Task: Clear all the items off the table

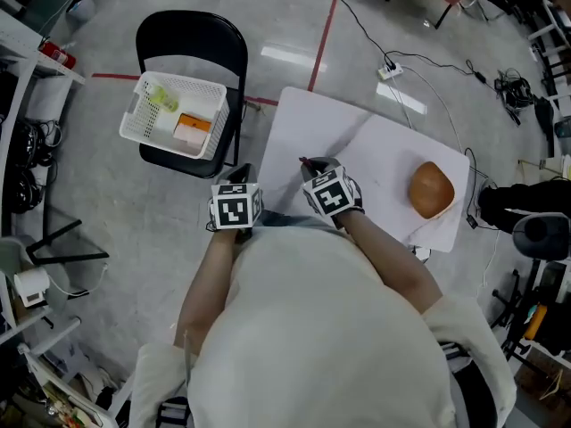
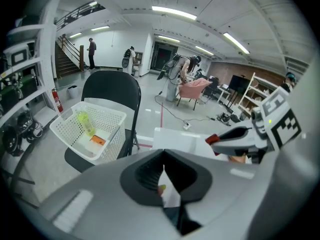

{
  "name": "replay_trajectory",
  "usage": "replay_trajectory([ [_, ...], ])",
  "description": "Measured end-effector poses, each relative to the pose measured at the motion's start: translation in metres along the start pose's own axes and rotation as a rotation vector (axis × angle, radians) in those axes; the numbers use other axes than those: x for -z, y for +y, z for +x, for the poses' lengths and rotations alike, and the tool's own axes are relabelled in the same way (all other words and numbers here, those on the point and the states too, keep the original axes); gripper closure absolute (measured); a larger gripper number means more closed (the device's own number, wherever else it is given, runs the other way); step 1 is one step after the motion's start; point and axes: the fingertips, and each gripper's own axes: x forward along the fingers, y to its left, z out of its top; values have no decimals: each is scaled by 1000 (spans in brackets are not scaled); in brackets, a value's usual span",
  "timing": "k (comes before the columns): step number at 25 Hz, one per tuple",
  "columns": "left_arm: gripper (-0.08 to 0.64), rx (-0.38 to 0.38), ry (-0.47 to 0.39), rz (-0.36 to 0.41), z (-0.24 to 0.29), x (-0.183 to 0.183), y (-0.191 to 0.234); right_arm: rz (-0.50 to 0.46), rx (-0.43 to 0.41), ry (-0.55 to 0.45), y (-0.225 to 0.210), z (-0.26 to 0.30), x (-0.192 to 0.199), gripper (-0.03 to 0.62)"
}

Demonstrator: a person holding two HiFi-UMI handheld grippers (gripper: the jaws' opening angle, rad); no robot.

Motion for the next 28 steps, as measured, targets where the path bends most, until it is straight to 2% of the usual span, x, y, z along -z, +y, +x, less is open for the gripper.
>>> replay_trajectory([
  [11,552,-13,2,-27,-6,-4,44,16,1,-18,16,17,-41,561],
  [28,552,14,19,-25,-16,-30,145,77,52,2,52,63,-111,561],
])
